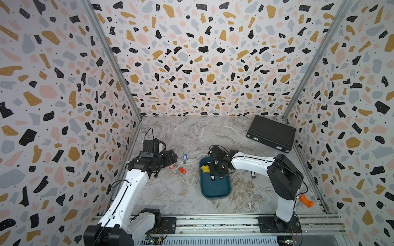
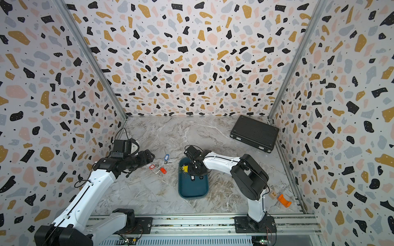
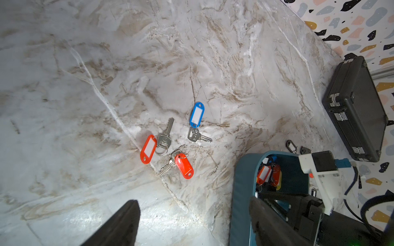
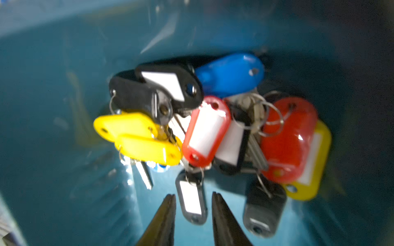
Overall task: Take the keys out of the storage box
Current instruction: Pick up the key from the storage box.
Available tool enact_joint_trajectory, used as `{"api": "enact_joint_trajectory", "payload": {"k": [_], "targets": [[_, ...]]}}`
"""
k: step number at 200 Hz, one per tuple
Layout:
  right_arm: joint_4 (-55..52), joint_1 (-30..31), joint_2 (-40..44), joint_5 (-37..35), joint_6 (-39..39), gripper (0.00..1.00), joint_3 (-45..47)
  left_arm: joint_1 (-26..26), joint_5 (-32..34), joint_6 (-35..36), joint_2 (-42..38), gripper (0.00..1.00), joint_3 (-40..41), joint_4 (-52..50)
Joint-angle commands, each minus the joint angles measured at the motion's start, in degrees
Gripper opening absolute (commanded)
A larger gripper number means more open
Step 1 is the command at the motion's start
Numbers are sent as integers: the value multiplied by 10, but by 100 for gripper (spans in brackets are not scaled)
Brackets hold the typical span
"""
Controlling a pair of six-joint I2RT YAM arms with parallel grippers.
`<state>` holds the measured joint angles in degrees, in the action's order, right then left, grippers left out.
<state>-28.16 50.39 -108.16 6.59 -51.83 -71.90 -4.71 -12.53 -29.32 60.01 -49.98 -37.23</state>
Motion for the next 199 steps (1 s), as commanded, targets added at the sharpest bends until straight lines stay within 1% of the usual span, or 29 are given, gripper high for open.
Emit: {"api": "enact_joint_trajectory", "payload": {"k": [1,62,93,114,119,131,162,199], "targets": [[0,3,-6,-11,-10,34,-18,1,9,7,-5,85,-6,5],[-7,2,-21,-22,1,32,-30,1,13,8,-10,84,-5,5],[-22,2,-20,-33,5,26,-36,1,11,8,-9,84,-4,7],[-27,2,-16,-36,8,16,-36,2,10,8,-9,84,-4,7],[-29,2,-15,-37,7,13,-36,2,9,8,-9,84,-5,7],[-35,2,-11,-36,8,0,-36,2,9,8,-9,84,-4,7],[-67,3,25,-25,18,0,-35,2,10,9,-9,84,-4,6],[-119,1,125,-45,43,0,-2,1,10,9,-10,84,-4,8]]}}
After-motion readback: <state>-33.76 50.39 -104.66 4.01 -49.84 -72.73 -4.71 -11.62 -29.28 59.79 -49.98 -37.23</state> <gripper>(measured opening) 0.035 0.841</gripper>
